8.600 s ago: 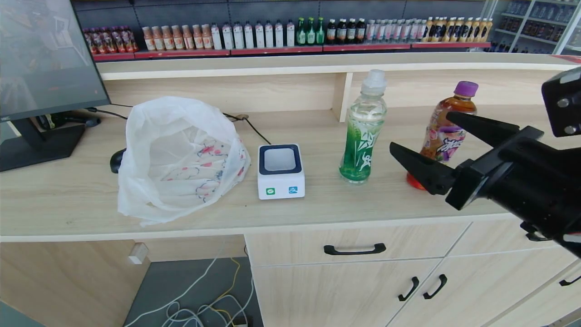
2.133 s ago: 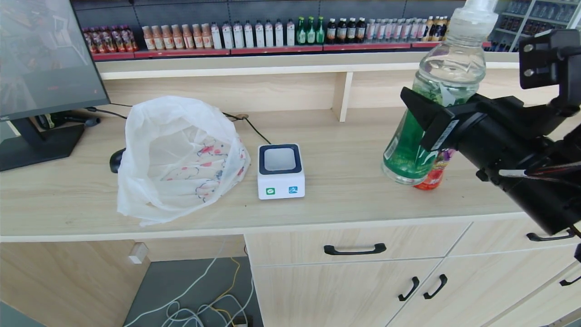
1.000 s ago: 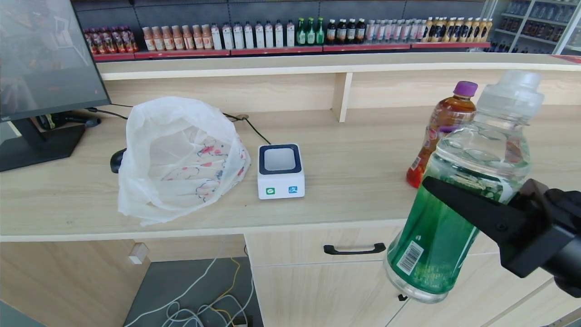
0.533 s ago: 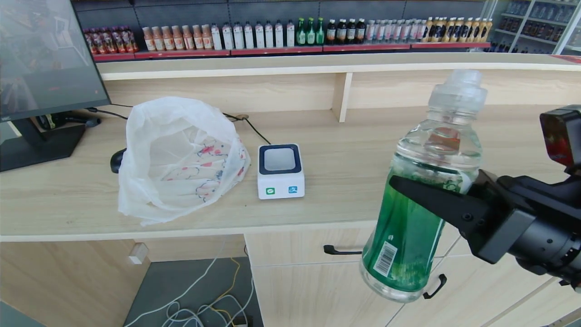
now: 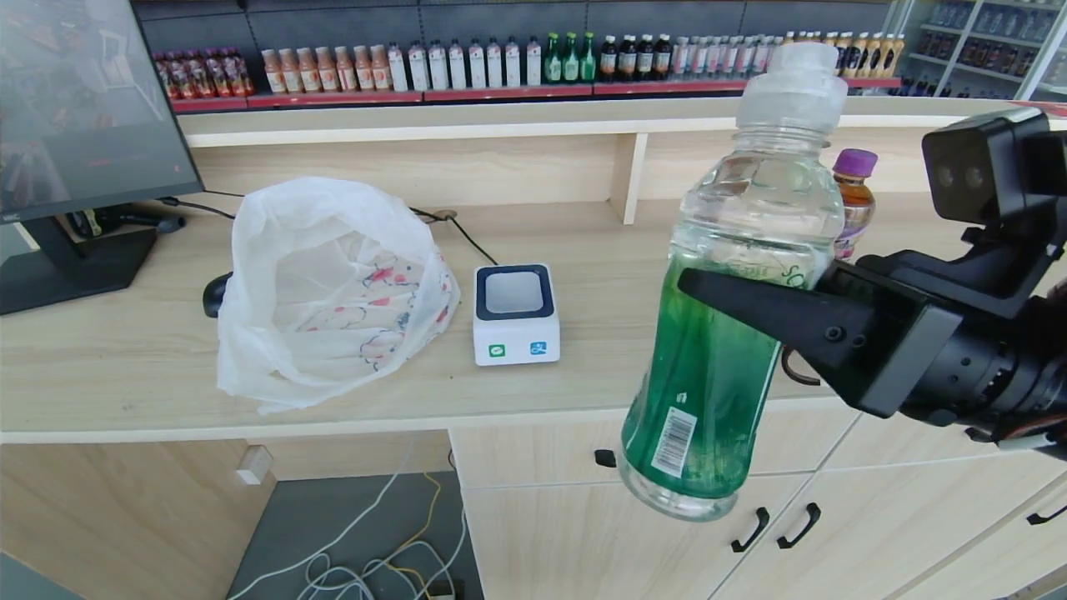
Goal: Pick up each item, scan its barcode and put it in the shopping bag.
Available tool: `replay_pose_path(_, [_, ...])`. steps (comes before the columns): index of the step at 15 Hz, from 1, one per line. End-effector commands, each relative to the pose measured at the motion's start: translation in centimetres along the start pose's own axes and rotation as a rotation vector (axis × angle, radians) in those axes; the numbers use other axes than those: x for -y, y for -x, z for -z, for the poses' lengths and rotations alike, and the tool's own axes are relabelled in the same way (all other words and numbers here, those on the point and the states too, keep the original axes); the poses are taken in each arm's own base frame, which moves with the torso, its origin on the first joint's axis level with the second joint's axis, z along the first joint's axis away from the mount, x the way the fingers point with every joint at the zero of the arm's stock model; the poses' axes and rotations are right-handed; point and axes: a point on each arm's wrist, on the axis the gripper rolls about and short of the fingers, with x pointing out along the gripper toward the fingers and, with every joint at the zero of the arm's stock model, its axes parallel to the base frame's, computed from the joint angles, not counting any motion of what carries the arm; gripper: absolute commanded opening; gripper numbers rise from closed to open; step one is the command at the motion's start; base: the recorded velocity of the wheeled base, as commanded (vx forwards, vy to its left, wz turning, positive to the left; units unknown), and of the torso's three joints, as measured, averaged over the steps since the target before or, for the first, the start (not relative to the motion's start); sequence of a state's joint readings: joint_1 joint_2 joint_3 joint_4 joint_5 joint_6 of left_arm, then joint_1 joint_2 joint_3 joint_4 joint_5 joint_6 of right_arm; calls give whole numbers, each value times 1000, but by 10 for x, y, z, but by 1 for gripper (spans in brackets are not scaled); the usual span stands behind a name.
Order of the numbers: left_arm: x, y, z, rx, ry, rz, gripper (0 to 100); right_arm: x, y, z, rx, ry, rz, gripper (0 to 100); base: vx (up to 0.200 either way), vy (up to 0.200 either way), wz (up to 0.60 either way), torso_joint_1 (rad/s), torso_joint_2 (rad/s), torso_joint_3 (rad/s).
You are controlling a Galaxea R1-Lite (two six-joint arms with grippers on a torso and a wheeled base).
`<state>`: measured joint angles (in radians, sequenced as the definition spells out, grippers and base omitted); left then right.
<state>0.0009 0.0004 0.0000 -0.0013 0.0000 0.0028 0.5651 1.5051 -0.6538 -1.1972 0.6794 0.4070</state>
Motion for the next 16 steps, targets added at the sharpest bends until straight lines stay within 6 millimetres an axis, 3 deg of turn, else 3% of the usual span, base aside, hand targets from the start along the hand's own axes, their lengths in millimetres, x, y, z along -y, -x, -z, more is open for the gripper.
replay_pose_path(1, [0, 0, 0, 1, 0, -1, 100, 0, -3, -6, 8, -29, -35, 0, 0, 0, 0, 0, 0, 0])
replay_pose_path(8, [0, 0, 0, 1, 0, -1, 100, -13, -2, -22, 19, -82, -271, 0, 0, 0, 0, 0, 0, 0])
replay_pose_path(16, [0, 0, 0, 1, 0, -2, 100, -6, -5, -20, 39, -194, -292, 0, 0, 0, 0, 0, 0, 0])
